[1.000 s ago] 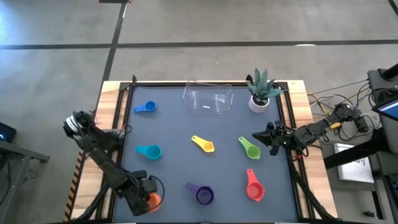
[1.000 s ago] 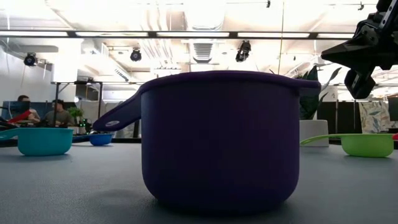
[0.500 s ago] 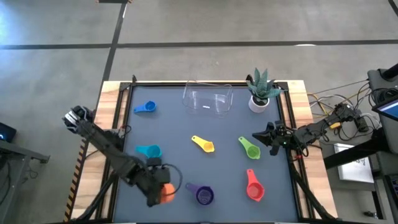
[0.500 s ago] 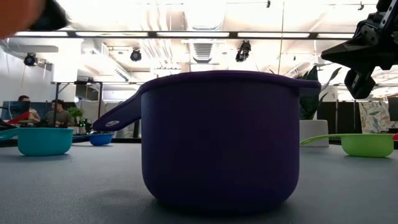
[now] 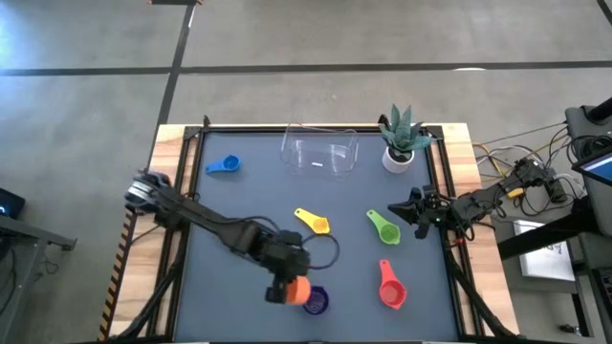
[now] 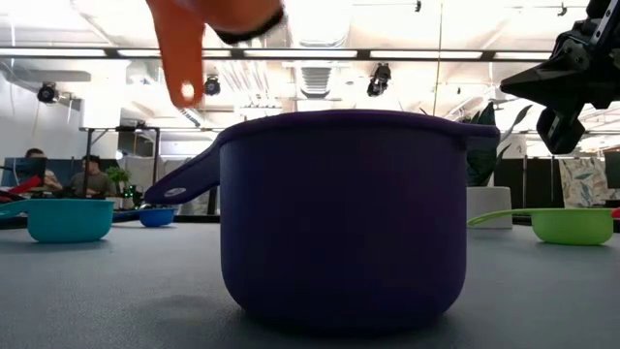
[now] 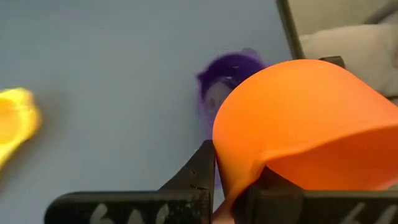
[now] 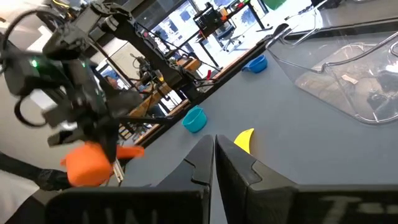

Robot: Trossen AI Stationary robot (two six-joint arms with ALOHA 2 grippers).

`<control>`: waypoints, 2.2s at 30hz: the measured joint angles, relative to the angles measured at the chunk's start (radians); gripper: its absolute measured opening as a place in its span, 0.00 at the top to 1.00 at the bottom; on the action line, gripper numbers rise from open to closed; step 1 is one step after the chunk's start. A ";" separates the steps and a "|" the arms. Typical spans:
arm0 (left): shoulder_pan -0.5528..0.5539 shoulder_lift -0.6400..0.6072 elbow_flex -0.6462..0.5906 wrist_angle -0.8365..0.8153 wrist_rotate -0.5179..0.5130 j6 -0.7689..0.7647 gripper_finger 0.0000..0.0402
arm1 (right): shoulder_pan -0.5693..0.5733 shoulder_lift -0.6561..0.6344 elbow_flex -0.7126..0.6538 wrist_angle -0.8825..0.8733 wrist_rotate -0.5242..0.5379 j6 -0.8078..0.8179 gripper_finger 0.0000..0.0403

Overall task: Nest measuring cups in basket
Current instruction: Stack the orange measuring cup on top of the violet measuring cup, then move the stacked measuring cups to the center of the table

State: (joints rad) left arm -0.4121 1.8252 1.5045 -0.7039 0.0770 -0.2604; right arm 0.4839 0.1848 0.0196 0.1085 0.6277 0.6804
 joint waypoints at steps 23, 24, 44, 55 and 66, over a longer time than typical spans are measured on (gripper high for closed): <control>0.041 0.607 0.822 -0.617 0.074 -0.040 0.98 | 0.000 0.000 0.000 0.000 0.000 0.000 0.98; 0.041 0.627 0.849 -0.640 0.074 -0.043 0.98 | 0.000 0.000 0.000 0.000 0.000 0.000 0.98; 0.031 0.622 0.804 -0.603 0.097 -0.025 0.56 | 0.000 0.000 0.000 0.000 0.000 0.000 0.98; -0.069 0.415 0.681 -0.553 -0.228 0.069 0.48 | 0.000 0.000 0.000 0.000 0.000 0.000 0.98; -0.111 -0.054 -0.187 0.267 -0.198 -0.011 0.48 | 0.000 0.000 0.000 0.000 0.000 0.000 0.98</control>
State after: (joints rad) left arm -0.5236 1.7716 1.3176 -0.4369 -0.1214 -0.2713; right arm 0.4838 0.1852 0.0196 0.1087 0.6277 0.6804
